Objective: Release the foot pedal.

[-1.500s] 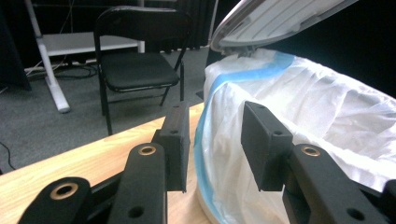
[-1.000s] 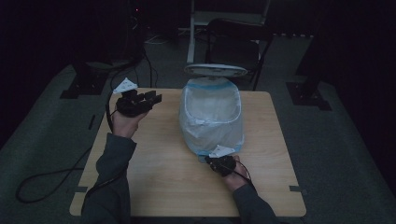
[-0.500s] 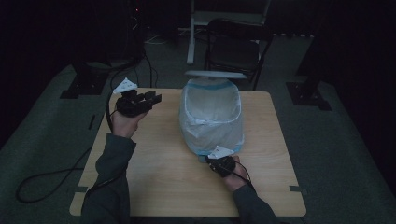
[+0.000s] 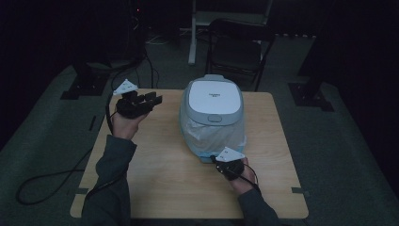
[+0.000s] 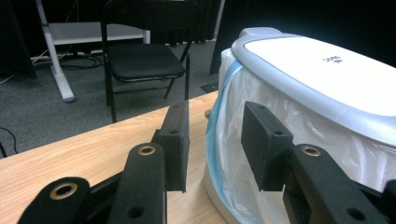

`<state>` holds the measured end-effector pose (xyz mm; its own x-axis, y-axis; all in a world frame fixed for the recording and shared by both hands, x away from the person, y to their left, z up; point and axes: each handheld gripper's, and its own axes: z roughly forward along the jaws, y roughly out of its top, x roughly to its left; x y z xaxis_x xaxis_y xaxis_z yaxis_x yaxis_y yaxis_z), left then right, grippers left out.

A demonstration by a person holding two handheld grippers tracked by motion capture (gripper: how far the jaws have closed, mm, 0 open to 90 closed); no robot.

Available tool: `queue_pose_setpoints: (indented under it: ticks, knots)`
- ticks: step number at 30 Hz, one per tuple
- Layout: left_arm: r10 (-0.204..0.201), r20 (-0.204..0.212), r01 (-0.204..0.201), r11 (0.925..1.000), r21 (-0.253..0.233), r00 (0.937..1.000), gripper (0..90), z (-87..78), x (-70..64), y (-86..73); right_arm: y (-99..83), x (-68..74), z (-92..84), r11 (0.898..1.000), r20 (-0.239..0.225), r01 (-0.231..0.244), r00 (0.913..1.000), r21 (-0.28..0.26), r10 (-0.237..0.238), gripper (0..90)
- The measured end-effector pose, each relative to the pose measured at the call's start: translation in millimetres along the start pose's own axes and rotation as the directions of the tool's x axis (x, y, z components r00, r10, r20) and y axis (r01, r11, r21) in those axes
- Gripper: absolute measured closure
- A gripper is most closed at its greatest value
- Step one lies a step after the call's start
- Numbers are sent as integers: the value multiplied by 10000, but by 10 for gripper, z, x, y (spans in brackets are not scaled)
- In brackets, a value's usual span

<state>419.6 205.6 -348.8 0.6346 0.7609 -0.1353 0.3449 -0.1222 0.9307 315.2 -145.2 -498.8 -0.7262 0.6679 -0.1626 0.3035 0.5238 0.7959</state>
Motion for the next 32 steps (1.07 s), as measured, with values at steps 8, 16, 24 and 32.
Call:
queue_pose_setpoints:
  ticks: [8, 16, 24, 32]
  knots:
    - [-10, -39, 10, 10000, 63, 10000, 620, 5, 19, -14, -151, -134, -125, 9991, 237, -365, 9991, 223, 360, 900]
    - [-66, 88, 64, 9999, 154, 9999, 618, 71, 7, -74, -392, -332, -201, 9914, 549, -1221, 9913, 471, 1194, 900]
    - [-167, 74, 165, 9997, 160, 9998, 617, 60, 33, -129, -573, -495, -136, 9763, 734, -1995, 9783, 835, 1936, 900]
    - [-345, 38, 344, 9991, 239, 9994, 617, 67, 72, -232, -684, -562, -28, 9632, 671, -2375, 9707, 1262, 2306, 868]
